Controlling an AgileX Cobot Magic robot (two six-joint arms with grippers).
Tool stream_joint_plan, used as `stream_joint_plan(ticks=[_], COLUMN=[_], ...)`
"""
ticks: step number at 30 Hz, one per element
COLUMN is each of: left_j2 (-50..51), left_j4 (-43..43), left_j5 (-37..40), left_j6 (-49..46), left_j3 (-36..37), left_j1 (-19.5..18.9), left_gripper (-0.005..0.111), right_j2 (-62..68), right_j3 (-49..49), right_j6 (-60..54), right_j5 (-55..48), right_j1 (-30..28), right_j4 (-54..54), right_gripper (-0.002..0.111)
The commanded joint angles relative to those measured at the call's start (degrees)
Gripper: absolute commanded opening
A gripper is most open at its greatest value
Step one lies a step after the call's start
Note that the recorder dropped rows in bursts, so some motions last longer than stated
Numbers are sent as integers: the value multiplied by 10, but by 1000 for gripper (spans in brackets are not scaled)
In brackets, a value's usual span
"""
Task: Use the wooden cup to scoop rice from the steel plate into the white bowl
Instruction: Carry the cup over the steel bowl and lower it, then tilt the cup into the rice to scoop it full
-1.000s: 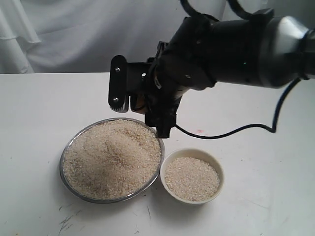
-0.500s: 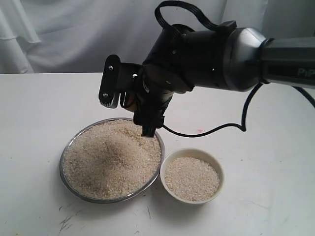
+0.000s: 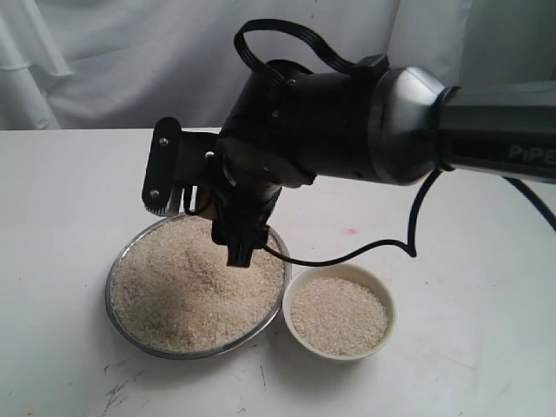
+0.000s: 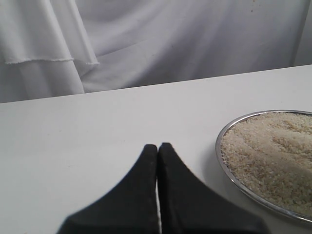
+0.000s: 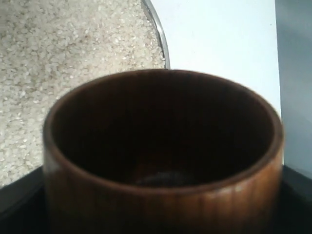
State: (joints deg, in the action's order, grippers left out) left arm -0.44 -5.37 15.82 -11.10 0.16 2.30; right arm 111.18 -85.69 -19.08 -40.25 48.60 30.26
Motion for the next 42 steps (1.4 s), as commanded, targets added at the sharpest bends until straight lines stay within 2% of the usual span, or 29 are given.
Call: stream_joint_plan(ticks=[1, 10, 23, 33, 39, 42], left_j2=[4, 4, 4, 4, 4, 4], left_j4=[-1, -1, -1, -1, -1, -1], left_j5=[-6, -6, -6, -6, -6, -6], left_j6=[2, 1, 2, 1, 1, 2], left_j3=[-2, -2, -2, -2, -2, -2], left_j1=[4, 4, 4, 4, 4, 4], left_gripper=[0, 0, 0, 0, 0, 0], right_j2=[-4, -4, -4, 10, 53, 73], right_j3=[-5, -5, -5, -5, -5, -5], right_j6=[6, 6, 3, -2, -71, -93], right_j5=[-16, -16, 85, 97, 110, 122], right_j1=[4, 4, 2, -24, -25, -25], right_j4=[3, 50, 186, 212, 231, 287], right_gripper=[0, 0, 0, 0, 0, 0])
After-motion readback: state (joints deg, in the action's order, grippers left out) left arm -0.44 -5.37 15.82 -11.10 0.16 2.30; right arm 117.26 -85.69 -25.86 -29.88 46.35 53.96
